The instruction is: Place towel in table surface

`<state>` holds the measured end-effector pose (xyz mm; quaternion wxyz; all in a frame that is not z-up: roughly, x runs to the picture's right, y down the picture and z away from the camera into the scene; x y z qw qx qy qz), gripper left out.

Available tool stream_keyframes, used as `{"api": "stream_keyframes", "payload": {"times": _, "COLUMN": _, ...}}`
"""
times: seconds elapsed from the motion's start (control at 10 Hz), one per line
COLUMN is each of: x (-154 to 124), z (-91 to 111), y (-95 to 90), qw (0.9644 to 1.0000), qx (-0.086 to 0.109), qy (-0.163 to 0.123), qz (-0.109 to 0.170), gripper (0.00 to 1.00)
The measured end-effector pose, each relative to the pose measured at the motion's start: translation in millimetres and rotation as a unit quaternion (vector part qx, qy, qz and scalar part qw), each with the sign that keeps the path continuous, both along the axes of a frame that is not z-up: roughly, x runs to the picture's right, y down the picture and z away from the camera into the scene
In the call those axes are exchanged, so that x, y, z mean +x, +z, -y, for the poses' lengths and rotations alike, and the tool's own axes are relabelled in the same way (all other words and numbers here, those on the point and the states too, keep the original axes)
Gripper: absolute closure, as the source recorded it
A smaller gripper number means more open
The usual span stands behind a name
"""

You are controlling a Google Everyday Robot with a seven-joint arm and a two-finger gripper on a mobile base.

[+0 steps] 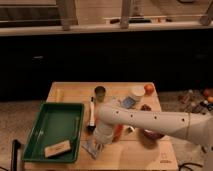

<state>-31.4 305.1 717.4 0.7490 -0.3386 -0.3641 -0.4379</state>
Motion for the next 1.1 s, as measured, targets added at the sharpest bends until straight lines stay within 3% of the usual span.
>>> {"api": "stream_keyframes", "payload": {"times": 0.3, "x": -0.1, "z": -1.2, "y": 0.2, "qw": 0.9999, "qx": -0.010, "qy": -0.007, "qz": -0.002, "gripper": 0.24}}
{"api": "stream_keyframes", "payload": {"times": 0.4, "x": -0.7, "z": -0.9, "y": 0.2, "qw": 0.9999, "qx": -0.010, "qy": -0.007, "qz": -0.001, "gripper": 0.20}}
{"api": "stream_keyframes", "payload": {"times": 1.1, "x": 1.8, "z": 1.9, "y": -2.7, "qw": 1.0000, "qx": -0.007, "qy": -0.007, "qz": -0.003, "gripper": 0.20}}
